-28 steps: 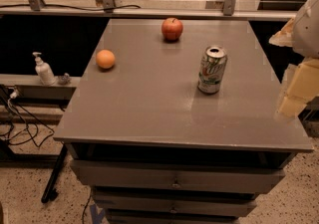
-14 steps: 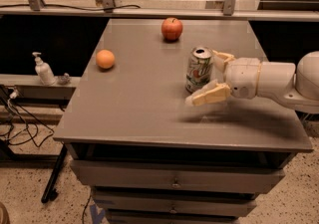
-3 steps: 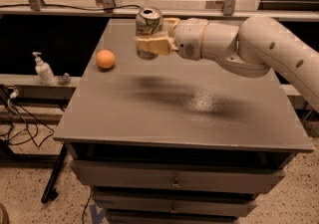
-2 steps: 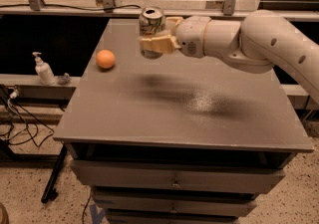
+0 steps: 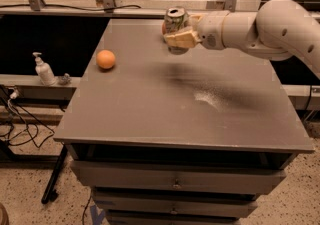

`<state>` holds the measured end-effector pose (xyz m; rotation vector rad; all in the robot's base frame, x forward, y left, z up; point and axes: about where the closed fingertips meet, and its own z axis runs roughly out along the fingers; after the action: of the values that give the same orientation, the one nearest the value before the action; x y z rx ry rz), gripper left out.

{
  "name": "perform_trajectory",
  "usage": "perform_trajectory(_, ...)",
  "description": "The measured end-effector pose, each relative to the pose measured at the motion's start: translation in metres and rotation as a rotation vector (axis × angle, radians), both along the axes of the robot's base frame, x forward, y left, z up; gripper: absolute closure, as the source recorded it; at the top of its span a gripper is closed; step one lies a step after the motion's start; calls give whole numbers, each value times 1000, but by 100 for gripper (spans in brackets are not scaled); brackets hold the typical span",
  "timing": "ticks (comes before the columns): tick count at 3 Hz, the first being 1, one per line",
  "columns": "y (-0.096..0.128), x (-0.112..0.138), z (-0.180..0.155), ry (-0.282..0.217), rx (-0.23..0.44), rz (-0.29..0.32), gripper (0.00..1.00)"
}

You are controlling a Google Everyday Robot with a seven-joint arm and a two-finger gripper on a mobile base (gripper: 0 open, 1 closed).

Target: Move 7up can near apple

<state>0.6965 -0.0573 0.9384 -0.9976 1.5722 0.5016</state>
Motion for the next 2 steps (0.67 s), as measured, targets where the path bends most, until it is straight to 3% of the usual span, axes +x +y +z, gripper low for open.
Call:
perform_trajectory(1, -36, 34, -19, 32, -13, -73, 100)
perform_trajectory(2, -57, 66, -33, 50, 13, -124, 100)
